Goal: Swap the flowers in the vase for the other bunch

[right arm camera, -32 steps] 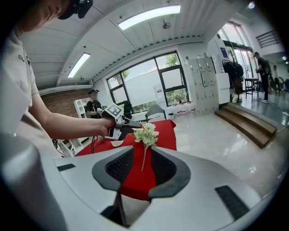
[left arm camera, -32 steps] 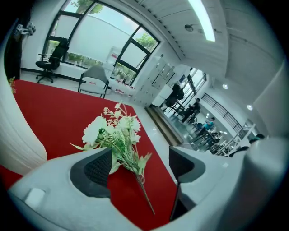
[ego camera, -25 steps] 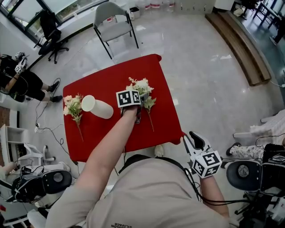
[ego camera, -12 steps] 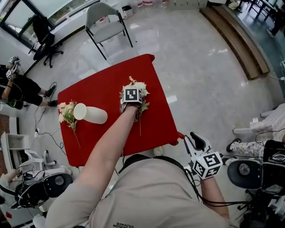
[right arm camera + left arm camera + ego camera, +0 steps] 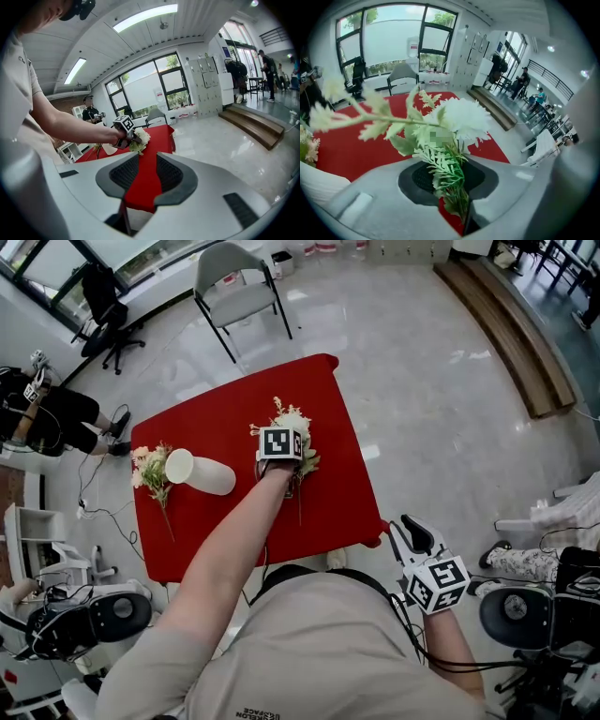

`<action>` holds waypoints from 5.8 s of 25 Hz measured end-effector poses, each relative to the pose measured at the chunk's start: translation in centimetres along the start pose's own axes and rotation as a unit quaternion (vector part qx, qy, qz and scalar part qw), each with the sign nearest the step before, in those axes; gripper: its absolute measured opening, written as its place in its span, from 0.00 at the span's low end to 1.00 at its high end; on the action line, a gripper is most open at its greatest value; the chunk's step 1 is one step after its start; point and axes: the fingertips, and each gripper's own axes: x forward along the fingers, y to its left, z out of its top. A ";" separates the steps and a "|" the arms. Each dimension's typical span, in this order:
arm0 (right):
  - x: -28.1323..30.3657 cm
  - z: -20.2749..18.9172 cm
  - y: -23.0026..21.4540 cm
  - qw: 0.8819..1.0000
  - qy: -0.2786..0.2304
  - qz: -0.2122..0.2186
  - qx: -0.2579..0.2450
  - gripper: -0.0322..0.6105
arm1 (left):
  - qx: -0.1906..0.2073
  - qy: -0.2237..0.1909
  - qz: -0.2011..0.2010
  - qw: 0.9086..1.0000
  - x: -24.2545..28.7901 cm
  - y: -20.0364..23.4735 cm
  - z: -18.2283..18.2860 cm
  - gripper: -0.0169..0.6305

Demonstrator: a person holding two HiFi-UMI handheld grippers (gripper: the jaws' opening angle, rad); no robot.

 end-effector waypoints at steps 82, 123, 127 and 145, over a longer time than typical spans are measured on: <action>5.3 -1.1 17.6 0.994 0.025 0.077 -0.069 0.24 | 0.086 -0.544 -0.044 0.834 -38.0 13.1 5.6 0.24; 3.5 -3.3 25.6 0.987 0.037 0.117 -0.105 0.24 | 0.070 -0.389 -0.069 0.916 -33.4 14.6 -10.7 0.62; 3.4 -4.4 27.1 0.986 0.042 0.119 -0.108 0.24 | 0.053 -0.373 -0.095 0.922 -34.2 14.3 -14.5 0.62; 3.3 -9.2 37.6 0.979 0.044 0.154 -0.128 0.11 | 0.074 -0.261 -0.260 0.927 -43.3 7.2 -31.6 0.04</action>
